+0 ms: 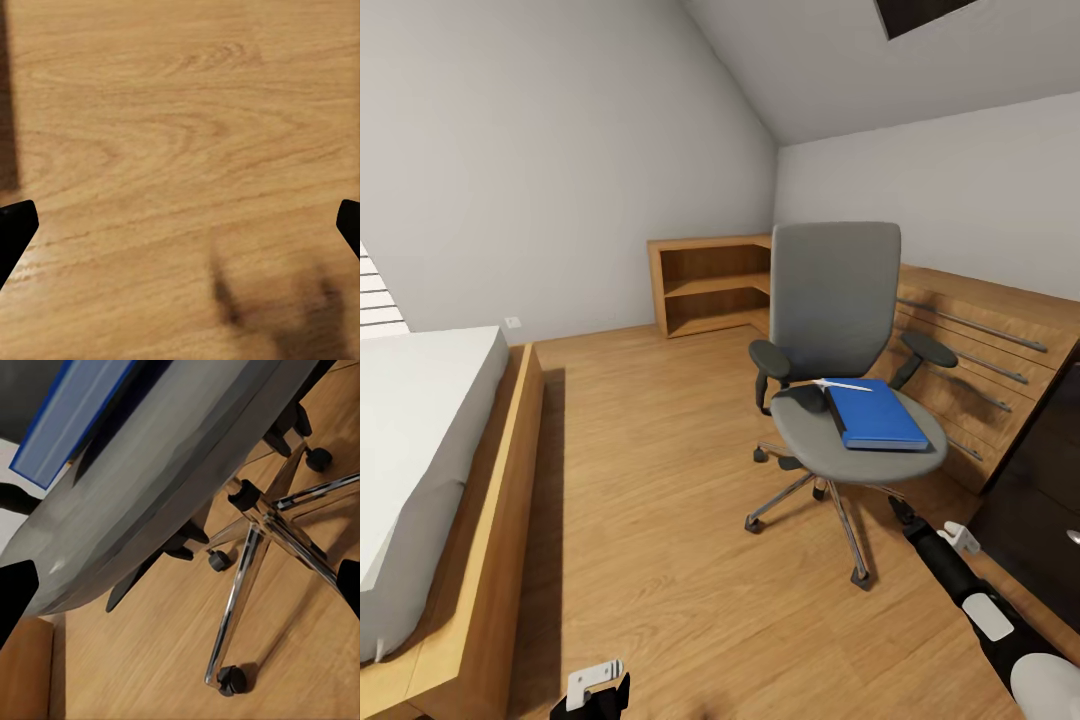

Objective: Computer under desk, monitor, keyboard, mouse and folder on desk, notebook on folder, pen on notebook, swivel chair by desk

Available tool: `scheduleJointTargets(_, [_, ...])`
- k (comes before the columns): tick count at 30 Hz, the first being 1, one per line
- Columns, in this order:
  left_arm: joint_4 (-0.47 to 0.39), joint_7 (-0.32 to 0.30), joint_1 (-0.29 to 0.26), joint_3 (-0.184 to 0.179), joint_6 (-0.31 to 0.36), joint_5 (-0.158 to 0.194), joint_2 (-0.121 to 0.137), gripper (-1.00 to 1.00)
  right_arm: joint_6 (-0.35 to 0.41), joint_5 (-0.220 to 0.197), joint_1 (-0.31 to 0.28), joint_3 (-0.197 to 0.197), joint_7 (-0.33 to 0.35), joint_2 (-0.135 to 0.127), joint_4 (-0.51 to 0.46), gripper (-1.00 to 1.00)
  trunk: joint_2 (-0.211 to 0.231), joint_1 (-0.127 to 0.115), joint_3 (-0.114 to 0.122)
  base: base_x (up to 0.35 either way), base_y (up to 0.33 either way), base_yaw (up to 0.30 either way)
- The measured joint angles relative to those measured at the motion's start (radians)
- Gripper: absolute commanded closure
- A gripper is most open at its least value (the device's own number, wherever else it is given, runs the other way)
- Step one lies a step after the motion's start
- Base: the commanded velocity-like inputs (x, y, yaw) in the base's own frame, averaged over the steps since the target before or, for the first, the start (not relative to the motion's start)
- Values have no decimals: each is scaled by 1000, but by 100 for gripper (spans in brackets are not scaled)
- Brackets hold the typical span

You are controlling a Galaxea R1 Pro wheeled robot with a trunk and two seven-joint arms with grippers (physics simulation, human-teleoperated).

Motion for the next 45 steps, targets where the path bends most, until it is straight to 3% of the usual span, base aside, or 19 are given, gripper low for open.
scheduleJointTargets(45, [0, -1, 0, -1, -1, 0, 0, -100, 1, -3, 0, 0, -1, 3, 1, -100, 0, 0, 0, 95, 0, 0])
